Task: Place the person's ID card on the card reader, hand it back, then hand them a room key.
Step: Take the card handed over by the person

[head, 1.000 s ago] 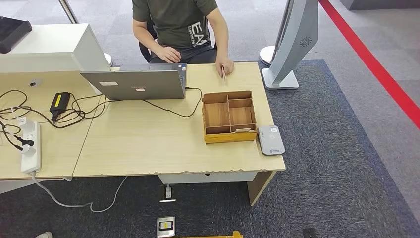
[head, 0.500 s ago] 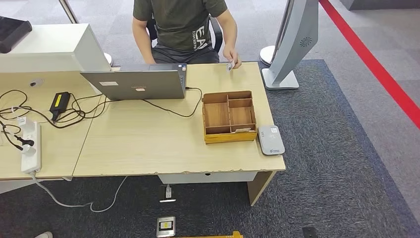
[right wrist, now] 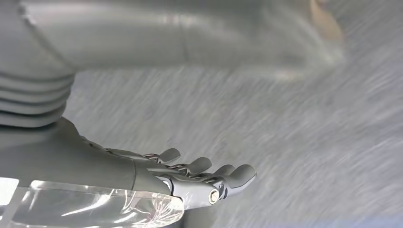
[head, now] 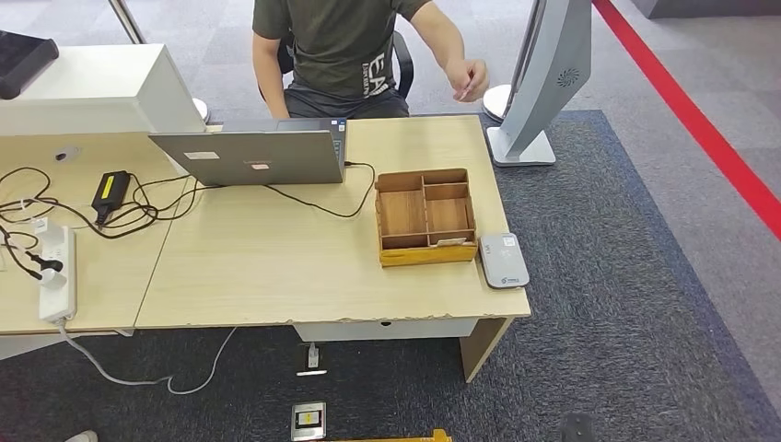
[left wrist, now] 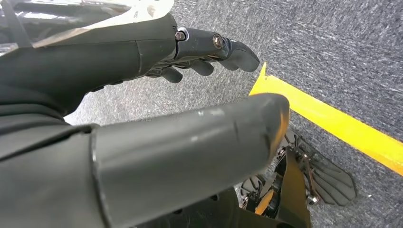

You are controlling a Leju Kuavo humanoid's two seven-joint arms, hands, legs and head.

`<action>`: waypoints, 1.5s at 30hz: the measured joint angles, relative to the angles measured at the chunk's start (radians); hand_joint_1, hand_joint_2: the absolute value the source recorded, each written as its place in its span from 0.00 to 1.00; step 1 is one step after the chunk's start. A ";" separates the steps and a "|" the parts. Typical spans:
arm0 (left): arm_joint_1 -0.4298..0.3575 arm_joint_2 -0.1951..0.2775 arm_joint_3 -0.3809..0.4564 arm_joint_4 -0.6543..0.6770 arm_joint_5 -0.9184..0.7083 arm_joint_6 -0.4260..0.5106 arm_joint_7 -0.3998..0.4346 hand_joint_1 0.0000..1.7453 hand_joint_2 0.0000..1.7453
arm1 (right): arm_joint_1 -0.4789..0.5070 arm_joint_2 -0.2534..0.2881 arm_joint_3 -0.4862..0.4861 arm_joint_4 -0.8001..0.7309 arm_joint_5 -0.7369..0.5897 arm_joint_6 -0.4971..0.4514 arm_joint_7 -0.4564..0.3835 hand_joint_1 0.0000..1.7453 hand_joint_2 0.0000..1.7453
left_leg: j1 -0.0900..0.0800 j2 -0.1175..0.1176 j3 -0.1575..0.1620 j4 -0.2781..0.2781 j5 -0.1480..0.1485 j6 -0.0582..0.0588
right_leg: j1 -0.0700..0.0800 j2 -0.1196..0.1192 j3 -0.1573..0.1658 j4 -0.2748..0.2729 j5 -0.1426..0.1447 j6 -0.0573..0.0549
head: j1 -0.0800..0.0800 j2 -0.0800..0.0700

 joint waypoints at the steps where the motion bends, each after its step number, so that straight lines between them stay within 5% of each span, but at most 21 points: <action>1: 0.000 0.000 0.000 0.000 -0.001 0.000 0.000 0.00 0.00 | -0.001 0.007 -0.008 0.000 -0.035 0.056 -0.056 0.00 0.00 | 0.000 0.000 0.000 0.000 0.000 0.000 | 0.000 0.000 0.000 0.000 0.000 0.000 | 0.000 0.000; 6: 0.001 0.000 -0.002 0.000 -0.031 -0.018 0.003 0.00 0.00 | -0.005 0.015 -0.041 -0.032 -0.190 0.384 -0.229 0.00 0.00 | 0.000 0.000 -0.001 0.000 0.000 0.000 | 0.000 0.000 0.001 0.000 0.000 0.000 | -0.001 0.000; 10: 0.000 0.005 -0.009 0.000 -0.054 -0.046 0.002 0.00 0.00 | -0.040 -0.043 -0.044 -0.113 -0.399 0.579 -0.158 0.00 0.00 | -0.003 0.000 -0.001 0.000 0.001 0.002 | -0.003 0.000 0.001 0.000 0.002 0.002 | -0.001 0.000; 17: 0.001 0.017 -0.029 0.000 -0.070 -0.076 -0.015 0.00 0.00 | -0.118 -0.212 0.100 -0.336 -0.858 0.508 -0.024 0.00 0.00 | -0.008 0.001 -0.003 0.001 0.002 0.004 | -0.008 0.002 -0.001 0.000 0.004 0.007 | -0.001 0.000; 21: -0.002 0.022 -0.042 0.000 -0.077 -0.088 -0.016 0.00 0.00 | -0.229 -0.316 0.207 -0.378 -0.922 0.518 -0.018 0.00 1.00 | -0.009 0.002 -0.002 0.001 0.004 0.006 | -0.009 0.003 -0.002 0.000 0.005 0.008 | -0.001 0.000; 23: -0.001 0.024 -0.050 0.000 -0.086 -0.093 -0.013 0.00 0.00 | -0.288 -0.359 0.255 -0.378 -0.931 0.535 -0.017 0.00 1.00 | -0.009 0.002 -0.003 0.001 0.005 0.008 | -0.010 0.002 -0.003 0.000 0.006 0.009 | -0.002 0.000; 29: 0.000 0.027 -0.070 0.000 -0.096 -0.101 -0.013 0.00 0.00 | -0.403 -0.444 0.349 -0.376 -0.933 0.565 -0.015 0.00 1.00 | -0.009 0.000 -0.004 0.002 0.006 0.008 | -0.009 0.000 -0.002 0.000 0.006 0.009 | -0.001 0.000; 35: -0.002 0.027 -0.084 0.000 -0.104 -0.105 -0.018 0.00 0.00 | -0.382 -0.455 0.431 -0.546 -0.811 0.421 0.111 0.00 1.00 | -0.009 0.000 -0.006 0.001 0.005 0.008 | -0.009 0.000 -0.004 0.001 0.006 0.009 | -0.001 0.000; 45: -0.005 0.027 -0.111 0.000 -0.132 -0.122 -0.016 0.00 0.00 | -0.353 -0.413 0.636 -0.944 -0.159 0.220 0.492 0.00 1.00 | -0.007 -0.001 -0.007 0.001 0.006 0.008 | -0.008 -0.001 -0.004 0.002 0.006 0.008 | 0.000 0.000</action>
